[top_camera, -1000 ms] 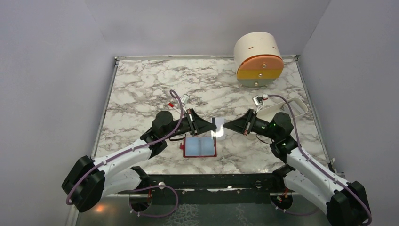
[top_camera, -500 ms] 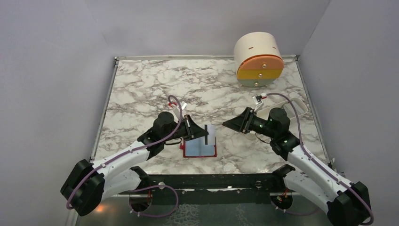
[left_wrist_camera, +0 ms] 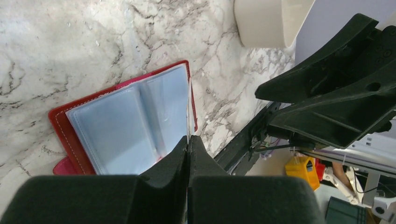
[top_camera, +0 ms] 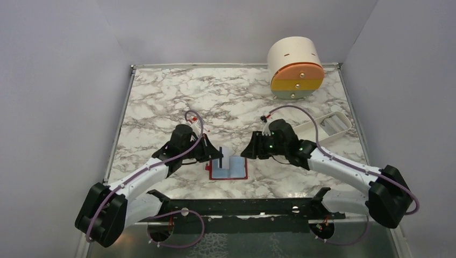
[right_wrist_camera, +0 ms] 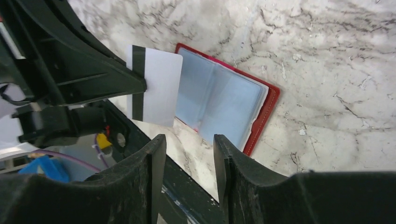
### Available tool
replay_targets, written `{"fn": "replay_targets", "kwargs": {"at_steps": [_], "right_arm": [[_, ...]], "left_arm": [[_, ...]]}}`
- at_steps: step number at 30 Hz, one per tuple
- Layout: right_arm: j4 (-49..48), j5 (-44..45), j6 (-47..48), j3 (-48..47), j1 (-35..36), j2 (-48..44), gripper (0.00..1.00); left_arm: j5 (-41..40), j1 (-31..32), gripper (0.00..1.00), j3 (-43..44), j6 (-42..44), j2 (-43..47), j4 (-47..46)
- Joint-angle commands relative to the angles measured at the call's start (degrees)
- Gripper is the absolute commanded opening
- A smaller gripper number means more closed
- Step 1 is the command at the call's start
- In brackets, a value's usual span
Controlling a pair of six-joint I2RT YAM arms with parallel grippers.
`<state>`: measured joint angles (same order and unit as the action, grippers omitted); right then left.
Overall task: Put the credit cards into the card holder
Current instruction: Insert the credit card into the card holder.
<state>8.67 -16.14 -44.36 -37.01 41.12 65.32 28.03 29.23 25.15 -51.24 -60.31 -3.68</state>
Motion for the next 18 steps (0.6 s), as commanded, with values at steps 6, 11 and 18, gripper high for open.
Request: {"fn": "replay_targets", "kwargs": {"at_steps": [6, 11, 18], "right_arm": [[6.6, 14.4, 3.7, -6.7, 8.1, 13.1, 0.41], [5.3, 15.7, 4.7, -6.2, 8.6, 17.1, 0.37], [5.8, 16.7, 5.7, -5.4, 8.9, 21.0, 0.33]], "left_arm": [[5.3, -0.9, 0.0, -0.1, 5.0, -6.0, 2.5], [7.3, -0.9, 0.0, -1.5, 5.1, -8.4, -0.6], [8.5, -0.9, 0.0, -2.2, 4.3, -11.6, -4.4]]}}
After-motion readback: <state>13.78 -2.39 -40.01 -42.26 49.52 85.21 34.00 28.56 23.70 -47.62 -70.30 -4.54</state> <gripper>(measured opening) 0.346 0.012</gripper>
